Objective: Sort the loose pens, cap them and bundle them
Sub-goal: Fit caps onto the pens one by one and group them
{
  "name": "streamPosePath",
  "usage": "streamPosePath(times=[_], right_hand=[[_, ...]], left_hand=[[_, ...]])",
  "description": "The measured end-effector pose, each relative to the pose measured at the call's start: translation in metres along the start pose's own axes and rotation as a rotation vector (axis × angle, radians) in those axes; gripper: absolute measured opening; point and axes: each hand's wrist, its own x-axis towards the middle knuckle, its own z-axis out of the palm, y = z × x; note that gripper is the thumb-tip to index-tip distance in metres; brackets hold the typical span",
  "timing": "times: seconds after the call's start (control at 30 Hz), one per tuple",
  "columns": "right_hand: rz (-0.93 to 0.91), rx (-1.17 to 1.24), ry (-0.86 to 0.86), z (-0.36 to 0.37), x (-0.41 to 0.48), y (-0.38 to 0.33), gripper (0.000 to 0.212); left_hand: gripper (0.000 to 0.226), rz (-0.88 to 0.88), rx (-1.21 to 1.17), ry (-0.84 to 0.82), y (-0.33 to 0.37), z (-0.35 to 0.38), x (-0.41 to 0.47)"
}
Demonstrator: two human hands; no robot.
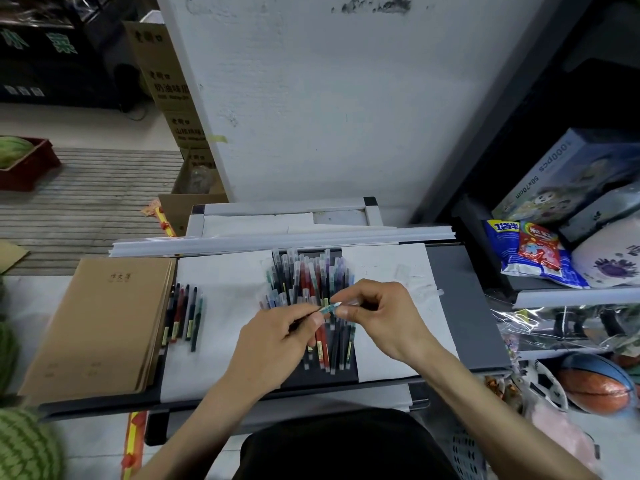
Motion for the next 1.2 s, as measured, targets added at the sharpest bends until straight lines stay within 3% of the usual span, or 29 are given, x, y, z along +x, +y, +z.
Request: streamPosePath(times=[0.17, 0.37, 0.67, 0.77, 0.83, 0.97, 1.07, 1.2], right_hand=[[0.012, 0.077, 0.071, -0.006, 0.0, 0.001, 0.011], [-0.006, 0.009, -0.01, 0.001, 0.001, 0.002, 0.013], [0.196, 0.029, -0.017, 0.011, 0.005, 0.02, 0.032], [0.304, 0.339, 0.031, 0.015, 0.003, 0.038, 0.019], [0.377, 0.383, 0.108, 0.016, 0.006, 0.057, 0.022], [0.383, -0.338, 0.205, -0.006, 0.013, 0.105, 0.035], [0.323, -0.846, 0.241, -0.037, 0.019, 0.136, 0.049], [0.312, -1.035, 0.29, -0.065, 0.032, 0.152, 0.062]], left_hand=[[0.021, -0.029, 0.0, 0.008, -0.004, -0.003, -0.001], [0.026, 0.05, 0.073, -0.011, -0.002, -0.001, 0.0], [0.032, 0.129, 0.421, 0.044, -0.005, 0.022, 0.012], [0.029, 0.118, 0.289, -0.039, -0.008, 0.033, 0.025], [0.029, 0.054, 0.105, -0.061, -0.013, 0.042, 0.037], [0.019, -0.182, -0.113, 0.086, -0.038, 0.046, 0.06], [0.013, -0.261, -0.069, 0.153, -0.057, 0.041, 0.076], [0.012, -0.295, 0.01, 0.192, -0.067, 0.036, 0.1]])
